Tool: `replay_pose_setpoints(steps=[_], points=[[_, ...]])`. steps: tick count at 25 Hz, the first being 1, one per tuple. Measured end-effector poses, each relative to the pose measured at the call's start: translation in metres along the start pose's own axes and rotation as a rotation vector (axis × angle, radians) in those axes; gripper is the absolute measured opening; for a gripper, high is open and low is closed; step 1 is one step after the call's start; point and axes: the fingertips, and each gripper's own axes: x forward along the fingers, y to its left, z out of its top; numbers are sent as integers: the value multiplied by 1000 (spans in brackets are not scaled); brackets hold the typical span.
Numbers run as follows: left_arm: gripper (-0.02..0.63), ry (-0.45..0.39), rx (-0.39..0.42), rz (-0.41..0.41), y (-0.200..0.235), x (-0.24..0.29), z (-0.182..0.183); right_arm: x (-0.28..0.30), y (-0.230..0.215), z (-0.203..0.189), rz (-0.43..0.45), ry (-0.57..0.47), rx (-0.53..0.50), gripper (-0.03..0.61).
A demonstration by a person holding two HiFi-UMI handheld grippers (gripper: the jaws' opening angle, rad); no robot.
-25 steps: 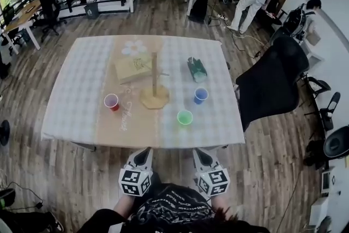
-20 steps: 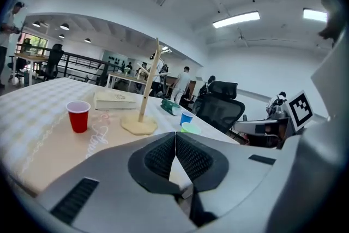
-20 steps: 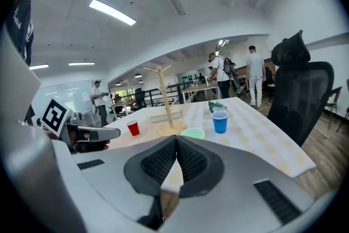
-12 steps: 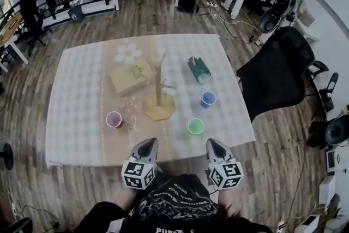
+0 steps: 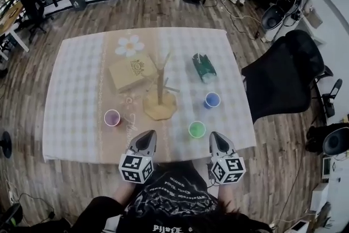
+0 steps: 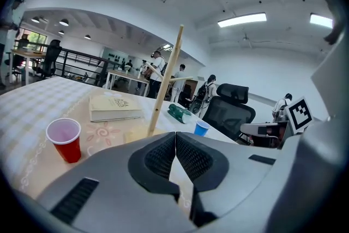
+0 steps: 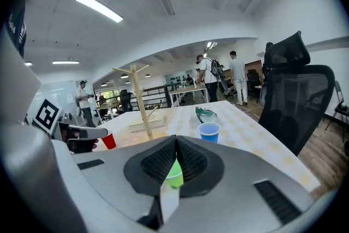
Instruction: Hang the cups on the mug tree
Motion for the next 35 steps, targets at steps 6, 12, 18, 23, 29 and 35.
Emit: replay_pose_setpoints(steps=[6,12,18,23,29,35], points=[[21,-18,-6,66,-5,15,12,26,-20,24,70,-2,12,9],[21,-30,-19,129,-4,28,15,47,-50,36,92,8,26,9],[21,-37,-49,188,4,30,8,74,-90,38,133,44,141,132],[21,-24,-68,244,10,27,3,99,-114,40,134,104,111,160],[21,20,-73,306,15,25,-5,131,-133,26,139,206,75,186],[21,41,-70,323,14,27,-11,158,-145,13,140,290,40,173]])
